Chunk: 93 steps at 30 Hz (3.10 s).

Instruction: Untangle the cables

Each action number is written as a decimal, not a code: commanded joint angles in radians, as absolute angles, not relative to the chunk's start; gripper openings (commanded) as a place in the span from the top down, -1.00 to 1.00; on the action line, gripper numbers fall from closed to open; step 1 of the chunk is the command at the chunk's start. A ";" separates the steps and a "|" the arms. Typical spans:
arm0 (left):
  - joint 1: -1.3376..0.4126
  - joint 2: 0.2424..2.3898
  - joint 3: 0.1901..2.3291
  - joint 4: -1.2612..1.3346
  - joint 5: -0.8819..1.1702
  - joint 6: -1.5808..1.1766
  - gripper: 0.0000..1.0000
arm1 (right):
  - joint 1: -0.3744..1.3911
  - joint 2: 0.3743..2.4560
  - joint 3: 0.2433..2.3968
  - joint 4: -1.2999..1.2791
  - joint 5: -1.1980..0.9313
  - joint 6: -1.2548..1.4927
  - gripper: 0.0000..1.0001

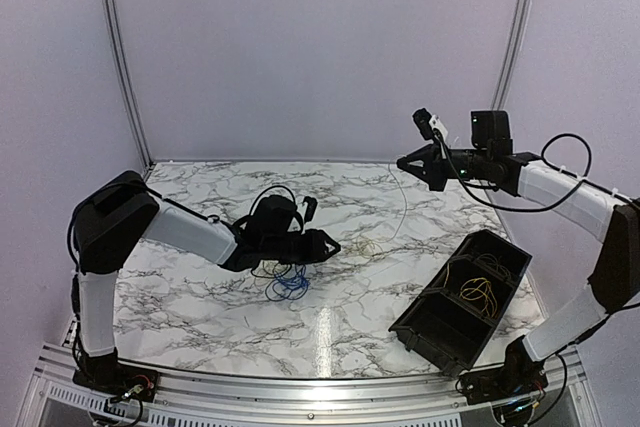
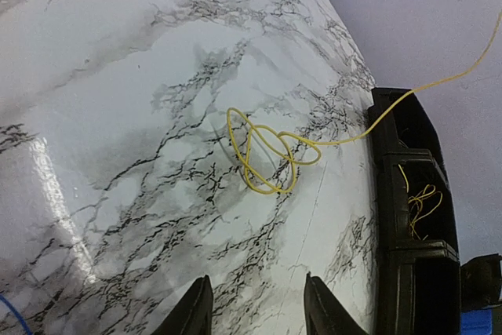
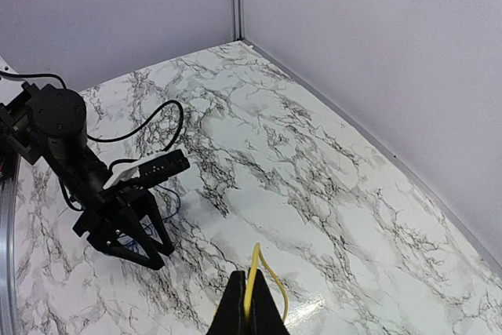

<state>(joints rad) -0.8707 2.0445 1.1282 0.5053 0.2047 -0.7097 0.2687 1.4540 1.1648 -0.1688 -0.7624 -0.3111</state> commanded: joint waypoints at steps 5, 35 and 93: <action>-0.890 2.202 1.296 0.490 0.262 -0.848 0.21 | 0.264 1.424 1.146 -0.122 -0.799 -0.296 1.00; -0.900 2.381 1.491 0.496 0.311 -0.830 0.26 | 0.334 1.321 1.259 -0.181 -0.911 -0.266 1.00; -0.976 2.315 1.344 0.689 0.284 -0.870 0.31 | 0.336 1.304 1.245 -0.185 -0.889 -0.282 1.00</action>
<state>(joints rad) -0.9684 2.3035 1.3418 0.6407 0.2661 -0.8757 0.3271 1.3201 1.2160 -0.1818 -0.8951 -0.2718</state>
